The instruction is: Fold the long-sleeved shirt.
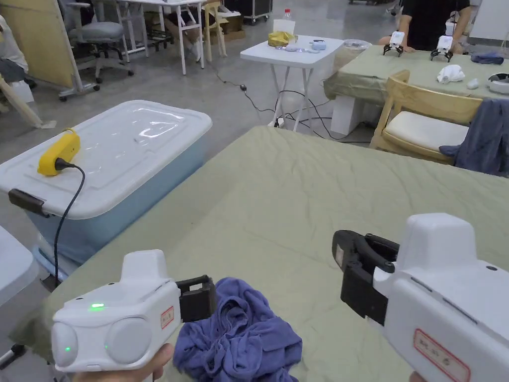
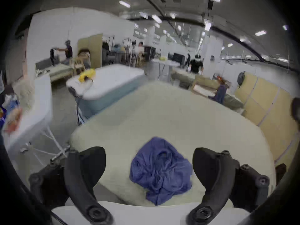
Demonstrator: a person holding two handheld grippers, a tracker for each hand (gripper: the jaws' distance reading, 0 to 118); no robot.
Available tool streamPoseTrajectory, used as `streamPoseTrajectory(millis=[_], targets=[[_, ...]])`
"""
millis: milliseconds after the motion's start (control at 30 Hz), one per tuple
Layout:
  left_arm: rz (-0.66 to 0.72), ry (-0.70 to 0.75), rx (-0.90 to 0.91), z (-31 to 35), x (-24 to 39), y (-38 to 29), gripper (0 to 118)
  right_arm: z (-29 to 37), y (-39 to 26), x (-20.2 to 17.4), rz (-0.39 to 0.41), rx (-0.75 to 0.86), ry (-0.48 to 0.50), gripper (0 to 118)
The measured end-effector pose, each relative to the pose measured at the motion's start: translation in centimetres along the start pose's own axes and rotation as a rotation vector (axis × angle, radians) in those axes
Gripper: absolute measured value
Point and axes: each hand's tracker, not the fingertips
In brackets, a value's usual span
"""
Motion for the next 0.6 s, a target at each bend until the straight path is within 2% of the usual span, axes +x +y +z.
streamPoseTrajectory(millis=[100,200,267,300,333,400,433,467,500,600], targets=[[-0.038,-0.031,-0.120,-5.7,1.0,-1.1,110,0.0,-1.4,2.2,-0.019,-0.057,-0.031,3],[0.034,-0.084,-0.194,-11.2,2.2,-0.8,109,0.2,-2.7,3.6,-0.017,-0.091,-0.074,3],[0.032,-0.103,-0.251,-14.8,2.5,-1.6,108,0.3,-3.6,4.5,-0.035,-0.127,-0.101,3],[0.024,-0.094,-0.278,-16.5,3.0,-1.9,102,0.3,-4.0,5.0,-0.041,-0.135,-0.109,3],[0.010,-0.076,-0.302,-18.0,3.5,-2.5,89,0.4,-4.3,5.4,-0.042,-0.145,-0.121,3],[-0.039,-0.052,-0.343,-19.8,4.0,-4.0,52,0.4,-4.9,6.0,-0.034,-0.163,-0.152,3],[-0.063,-0.030,-0.346,-20.6,4.3,-4.4,43,0.5,-5.1,6.3,-0.031,-0.170,-0.162,3],[-0.077,-0.004,-0.349,-20.7,4.4,-4.6,43,0.7,-5.2,6.7,-0.034,-0.175,-0.168,3],[-0.055,-0.011,-0.340,-20.2,4.1,-4.7,25,0.9,-5.2,7.1,-0.041,-0.179,-0.175,3],[0.040,-0.072,-0.273,-16.9,4.3,-2.9,20,1.7,-4.9,8.1,-0.073,-0.165,-0.188,2]])
